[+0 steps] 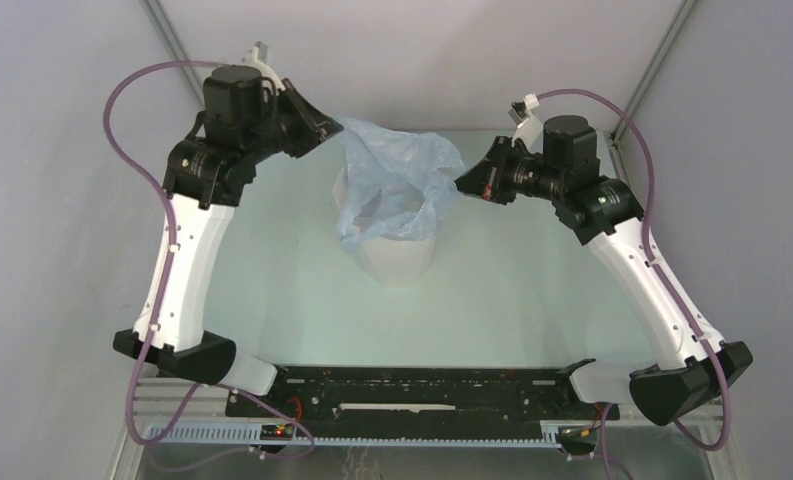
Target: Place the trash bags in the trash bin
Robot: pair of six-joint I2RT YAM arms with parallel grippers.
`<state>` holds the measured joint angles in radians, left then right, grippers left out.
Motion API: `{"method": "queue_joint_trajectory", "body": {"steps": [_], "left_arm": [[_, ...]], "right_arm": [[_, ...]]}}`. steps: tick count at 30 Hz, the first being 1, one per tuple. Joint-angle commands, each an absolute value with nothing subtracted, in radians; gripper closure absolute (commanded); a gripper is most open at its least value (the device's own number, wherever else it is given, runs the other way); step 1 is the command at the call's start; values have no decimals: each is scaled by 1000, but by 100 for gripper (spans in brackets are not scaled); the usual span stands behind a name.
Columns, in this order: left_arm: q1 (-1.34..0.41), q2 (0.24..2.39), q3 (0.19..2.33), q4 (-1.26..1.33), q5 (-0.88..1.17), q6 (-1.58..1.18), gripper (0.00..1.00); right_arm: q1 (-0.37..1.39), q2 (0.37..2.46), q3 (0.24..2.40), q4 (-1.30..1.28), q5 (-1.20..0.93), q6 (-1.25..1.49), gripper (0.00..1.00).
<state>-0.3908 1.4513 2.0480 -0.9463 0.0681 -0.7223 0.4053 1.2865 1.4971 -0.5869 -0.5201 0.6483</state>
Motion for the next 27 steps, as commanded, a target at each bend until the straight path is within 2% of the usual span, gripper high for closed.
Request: {"method": "queue_joint_trajectory", "body": {"steps": [1, 3, 6, 7, 10, 11, 14, 19, 23, 25, 27], "left_arm": [[-287, 1491, 2045, -924, 319, -881, 92], [-268, 1491, 2039, -934, 341, -872, 76], [-265, 1469, 2029, -946, 358, -818, 35], [-264, 1458, 2027, -948, 375, -801, 25], [-267, 1401, 1989, -948, 430, -772, 4], [-274, 1376, 1962, -944, 447, -760, 1], [-307, 1302, 1870, -957, 465, -728, 0], [-429, 1232, 1725, -1025, 382, -696, 0], [-474, 1224, 1698, -1049, 375, -686, 0], [-474, 1241, 1705, -1037, 398, -683, 8], [-474, 1270, 1728, -1024, 433, -691, 28]], "right_arm": [[430, 1288, 1526, -570, -511, 611, 100], [432, 1288, 1523, -558, -511, 613, 100], [434, 1294, 1528, -551, -515, 616, 100], [434, 1295, 1531, -550, -515, 616, 100], [434, 1292, 1531, -548, -500, 618, 100], [433, 1290, 1530, -548, -492, 617, 100], [427, 1290, 1532, -544, -472, 623, 100], [422, 1304, 1551, -514, -489, 648, 100], [428, 1322, 1573, -495, -505, 670, 100], [439, 1333, 1577, -480, -504, 679, 100], [460, 1350, 1575, -452, -501, 695, 100]]}}
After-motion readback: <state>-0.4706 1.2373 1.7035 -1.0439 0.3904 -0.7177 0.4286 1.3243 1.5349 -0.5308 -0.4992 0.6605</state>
